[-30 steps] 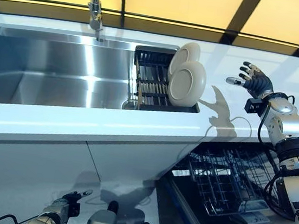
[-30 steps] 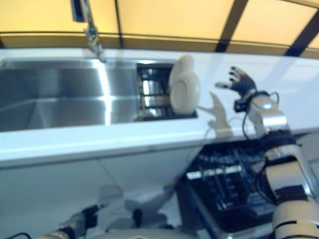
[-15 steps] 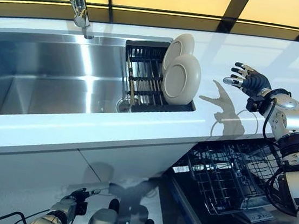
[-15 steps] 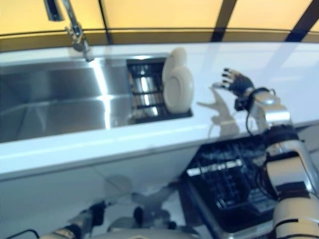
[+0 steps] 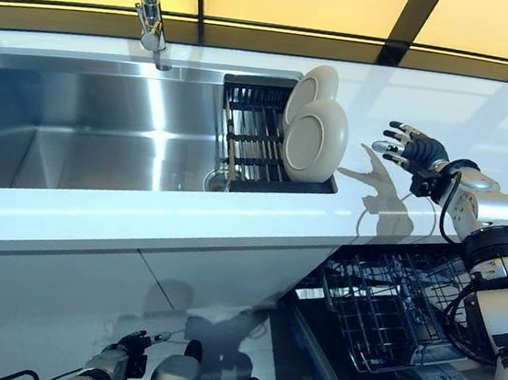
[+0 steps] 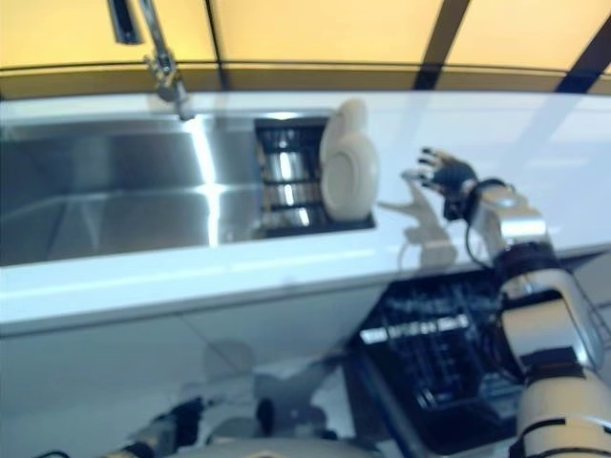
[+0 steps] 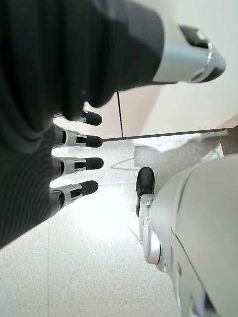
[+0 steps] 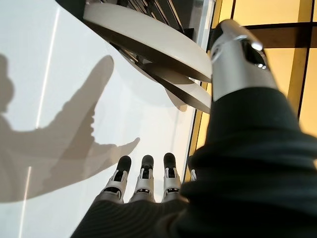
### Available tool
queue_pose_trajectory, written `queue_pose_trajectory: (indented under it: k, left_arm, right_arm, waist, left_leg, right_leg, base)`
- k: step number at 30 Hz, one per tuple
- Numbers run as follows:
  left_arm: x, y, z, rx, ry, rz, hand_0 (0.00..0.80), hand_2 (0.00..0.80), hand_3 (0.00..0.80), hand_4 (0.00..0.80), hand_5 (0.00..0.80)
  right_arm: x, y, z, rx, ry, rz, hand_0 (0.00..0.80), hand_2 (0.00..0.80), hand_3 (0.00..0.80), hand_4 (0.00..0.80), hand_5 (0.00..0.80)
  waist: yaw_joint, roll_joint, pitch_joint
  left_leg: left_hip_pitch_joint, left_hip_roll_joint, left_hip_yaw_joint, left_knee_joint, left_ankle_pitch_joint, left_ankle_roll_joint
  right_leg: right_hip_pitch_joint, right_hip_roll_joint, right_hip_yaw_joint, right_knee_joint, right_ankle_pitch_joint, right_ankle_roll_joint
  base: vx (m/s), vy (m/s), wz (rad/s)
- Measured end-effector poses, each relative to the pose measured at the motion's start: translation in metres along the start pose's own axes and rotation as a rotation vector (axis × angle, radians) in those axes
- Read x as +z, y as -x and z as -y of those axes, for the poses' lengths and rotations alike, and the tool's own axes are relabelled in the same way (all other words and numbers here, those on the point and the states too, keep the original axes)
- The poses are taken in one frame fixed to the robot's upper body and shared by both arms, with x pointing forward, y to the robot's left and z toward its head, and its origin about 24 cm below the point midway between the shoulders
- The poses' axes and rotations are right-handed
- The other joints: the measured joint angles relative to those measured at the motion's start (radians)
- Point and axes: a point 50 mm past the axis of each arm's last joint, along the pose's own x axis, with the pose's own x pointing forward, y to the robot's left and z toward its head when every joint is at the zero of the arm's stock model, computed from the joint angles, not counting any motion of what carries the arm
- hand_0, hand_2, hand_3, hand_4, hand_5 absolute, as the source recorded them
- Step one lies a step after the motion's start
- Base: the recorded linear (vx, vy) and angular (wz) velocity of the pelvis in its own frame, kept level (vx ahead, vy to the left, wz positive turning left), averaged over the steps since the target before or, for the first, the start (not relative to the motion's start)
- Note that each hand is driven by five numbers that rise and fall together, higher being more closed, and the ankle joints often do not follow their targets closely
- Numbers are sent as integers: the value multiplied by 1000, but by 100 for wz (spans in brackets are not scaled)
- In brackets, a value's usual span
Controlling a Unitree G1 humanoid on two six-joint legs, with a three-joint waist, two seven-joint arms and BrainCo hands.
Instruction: Take plates into dishwasher
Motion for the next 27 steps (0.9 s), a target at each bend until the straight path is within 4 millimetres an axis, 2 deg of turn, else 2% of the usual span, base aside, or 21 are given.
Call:
queue_pose_trajectory:
  k: [12,18,27]
  left_arm:
    - [-1,0,-1,-6,-1,0,0,0,0,0,0]
    - [-2,0,-1,-6,-1,-3,0,0,0,0,0]
    - [-5,1,-2,-3,-1,-8,0,0,0,0,0]
  right_arm:
    - [-7,-5,-10,25,-5,-78,0,0,0,0,0]
    - [4,-7,-14,49,3,-70,0,0,0,0,0]
    - [6,-9,-19,69,4,-82,0,0,0,0,0]
  waist:
    - [22,-14,-11]
    - [22,-19,-14]
    - [22,-29,-22]
  left_leg:
    - [-3,-1,-8,0,1,0]
    - [-3,-1,-8,0,1,0]
    - [-2,0,-8,0,2,0]
  right_leg:
    - [0,0,-9,0,0,0]
    - [0,0,-9,1,0,0]
    - [1,0,-9,1,0,0]
  base:
    - [-1,5,1]
    - [0,0,0]
    - [0,0,0]
